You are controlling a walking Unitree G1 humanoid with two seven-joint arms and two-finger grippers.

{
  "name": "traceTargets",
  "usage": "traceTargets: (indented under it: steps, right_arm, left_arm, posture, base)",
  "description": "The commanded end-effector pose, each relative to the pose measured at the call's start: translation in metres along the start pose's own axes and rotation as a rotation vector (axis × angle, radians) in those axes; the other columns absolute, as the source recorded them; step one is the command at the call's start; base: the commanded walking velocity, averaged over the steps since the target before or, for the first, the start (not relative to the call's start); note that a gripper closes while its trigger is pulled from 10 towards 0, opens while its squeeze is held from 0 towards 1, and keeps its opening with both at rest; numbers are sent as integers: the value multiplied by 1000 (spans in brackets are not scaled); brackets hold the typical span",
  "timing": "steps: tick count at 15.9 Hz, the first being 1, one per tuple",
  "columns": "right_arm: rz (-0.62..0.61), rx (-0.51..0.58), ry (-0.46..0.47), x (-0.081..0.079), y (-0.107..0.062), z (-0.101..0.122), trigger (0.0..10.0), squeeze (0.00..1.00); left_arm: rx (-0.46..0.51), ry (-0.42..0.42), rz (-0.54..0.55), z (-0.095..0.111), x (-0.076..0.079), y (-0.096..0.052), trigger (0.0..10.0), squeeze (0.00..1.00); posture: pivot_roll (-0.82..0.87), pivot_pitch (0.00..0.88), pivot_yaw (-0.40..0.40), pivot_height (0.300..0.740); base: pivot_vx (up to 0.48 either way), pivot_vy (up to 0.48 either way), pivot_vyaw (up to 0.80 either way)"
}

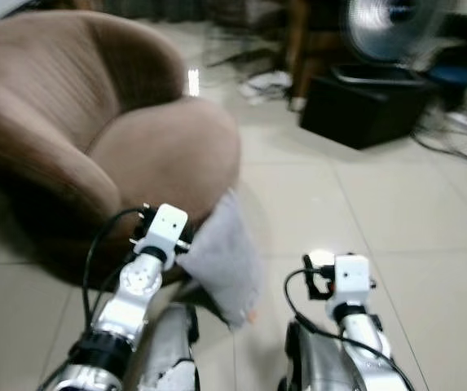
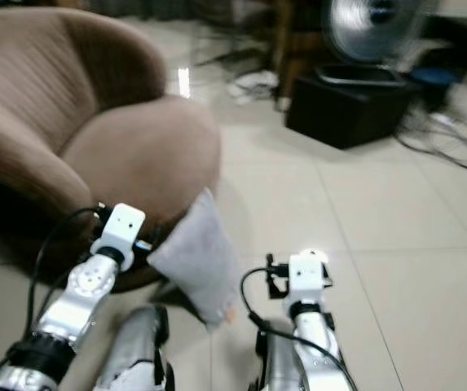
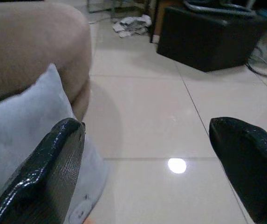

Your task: Move the pillow to the sofa from floor

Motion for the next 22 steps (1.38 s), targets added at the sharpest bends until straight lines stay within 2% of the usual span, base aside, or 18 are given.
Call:
traceTargets:
  steps: [1, 5, 12, 13, 14, 22]
  right_arm:
    - [-14, 9, -8, 6, 1, 3, 10000, 0]
    - [-21, 10, -5, 8, 0, 3, 10000, 0]
    - [-22, 5, -7, 7, -2, 2, 10000, 0]
    - [-21, 5, -7, 7, -1, 2, 10000, 0]
    - [-20, 4, -9, 7, -1, 2, 10000, 0]
    - [-32, 1, -24, 14, 1, 3, 10000, 0]
  left_arm:
    - [66, 7, -10, 13, 0, 0, 10000, 0]
    - [66, -35, -57, 11, 6, -1, 10000, 0]
    - [66, -33, -62, 12, 5, -2, 10000, 0]
    - [65, -88, -53, 11, 2, -3, 10000, 0]
    - [16, -121, -35, 4, -1, -3, 10000, 0]
    - [-2, -165, -13, 4, 1, -2, 10000, 0]
  posture:
    - [-22, 82, 4, 561]
    - [-22, 87, 3, 561]
    - [-22, 96, 4, 561]
    - [-24, 96, 3, 561]
    - [-24, 95, 2, 561]
    - [-19, 75, 0, 561]
  base:
    - [0, 0, 0]
    - [0, 0, 0]
    - [0, 0, 0]
    - [274, 0, 0]
    - [469, 0, 0]
    - [449, 0, 0]
Point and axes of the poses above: a point about 5 cm out from each wrist's last joint towards the gripper, its own y axis pointing out of the wrist towards the gripper, its own z axis along the axis of the wrist's last joint, x = y × z, the point moved 3 cm from there along y, pointing out of the wrist towards the gripper, and after that the axes turned 11 degrees about y, right-handed, at the moved point
